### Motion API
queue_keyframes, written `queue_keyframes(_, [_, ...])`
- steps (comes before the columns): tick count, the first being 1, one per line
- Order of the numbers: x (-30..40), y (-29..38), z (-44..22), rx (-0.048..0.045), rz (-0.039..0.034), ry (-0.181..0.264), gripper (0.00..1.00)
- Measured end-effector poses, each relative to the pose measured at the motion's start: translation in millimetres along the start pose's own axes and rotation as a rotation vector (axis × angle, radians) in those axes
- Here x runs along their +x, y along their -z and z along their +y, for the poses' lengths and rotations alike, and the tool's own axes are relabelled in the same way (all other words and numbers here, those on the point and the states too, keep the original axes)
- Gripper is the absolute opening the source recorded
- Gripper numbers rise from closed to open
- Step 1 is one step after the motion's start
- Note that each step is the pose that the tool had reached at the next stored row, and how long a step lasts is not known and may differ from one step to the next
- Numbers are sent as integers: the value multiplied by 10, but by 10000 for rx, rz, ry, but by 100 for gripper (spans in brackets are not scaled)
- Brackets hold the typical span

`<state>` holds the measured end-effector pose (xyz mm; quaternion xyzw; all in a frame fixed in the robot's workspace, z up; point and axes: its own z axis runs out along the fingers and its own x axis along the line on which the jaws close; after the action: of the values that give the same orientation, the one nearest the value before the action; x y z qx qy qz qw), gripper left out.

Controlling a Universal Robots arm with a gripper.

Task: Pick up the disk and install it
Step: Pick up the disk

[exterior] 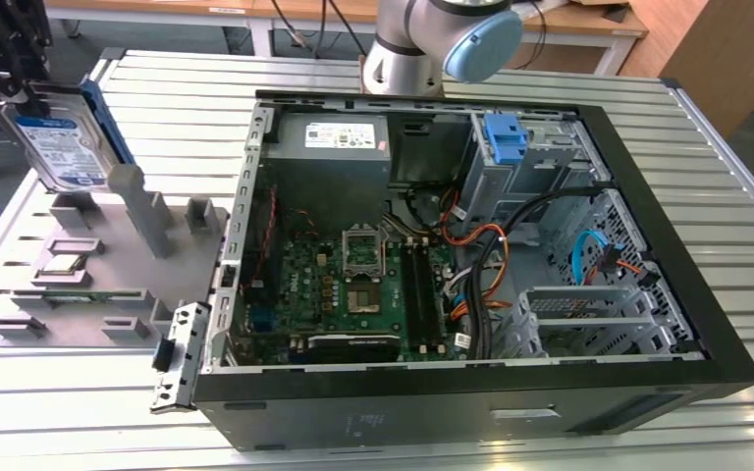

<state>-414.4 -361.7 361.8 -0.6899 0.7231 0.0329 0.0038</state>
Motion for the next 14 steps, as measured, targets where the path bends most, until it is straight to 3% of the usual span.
queue_keyframes(14, [-9,184,8,-1,0,0,35])
